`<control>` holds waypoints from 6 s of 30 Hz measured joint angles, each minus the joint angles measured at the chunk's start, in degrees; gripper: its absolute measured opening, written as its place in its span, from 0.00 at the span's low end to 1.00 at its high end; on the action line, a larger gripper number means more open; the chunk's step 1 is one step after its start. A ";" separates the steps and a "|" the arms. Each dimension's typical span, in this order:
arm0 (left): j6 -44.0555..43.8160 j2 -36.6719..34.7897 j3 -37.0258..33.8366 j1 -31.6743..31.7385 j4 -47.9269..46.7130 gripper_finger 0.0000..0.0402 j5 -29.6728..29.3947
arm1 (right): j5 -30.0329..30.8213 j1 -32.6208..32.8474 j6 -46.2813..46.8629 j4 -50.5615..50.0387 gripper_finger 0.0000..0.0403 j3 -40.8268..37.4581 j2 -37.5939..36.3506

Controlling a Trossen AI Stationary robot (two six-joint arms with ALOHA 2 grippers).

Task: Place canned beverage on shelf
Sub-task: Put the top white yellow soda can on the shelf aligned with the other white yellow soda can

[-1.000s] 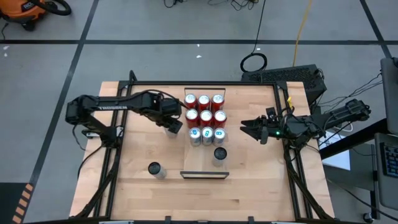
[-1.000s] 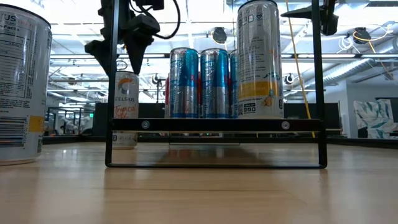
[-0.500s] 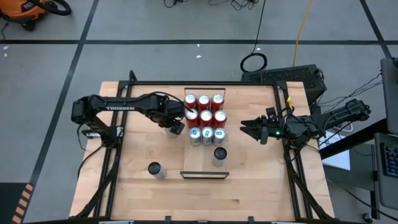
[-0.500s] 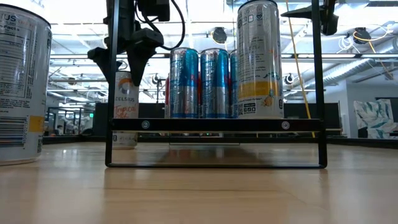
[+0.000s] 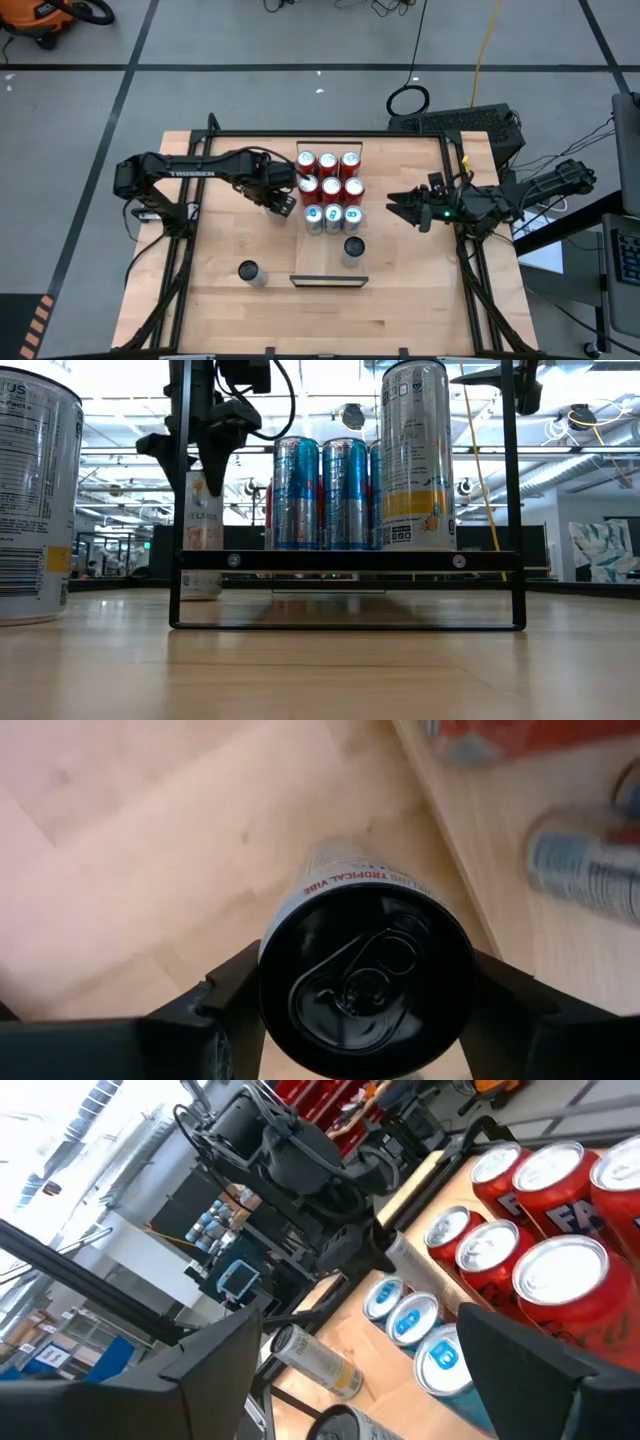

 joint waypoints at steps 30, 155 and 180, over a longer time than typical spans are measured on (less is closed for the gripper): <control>-38.85 -8.45 23.21 -18.72 0.55 0.60 -1.58 | -9.01 0.39 -41.71 -11.57 0.77 24.14 17.23; 33.64 -12.09 23.21 -24.97 34.65 0.88 -10.86 | -30.12 -4.57 -33.36 -17.27 0.56 47.63 38.57; 33.47 -10.74 23.21 -23.67 34.48 0.61 -7.06 | -30.29 -4.55 -34.10 -17.64 0.62 47.65 38.60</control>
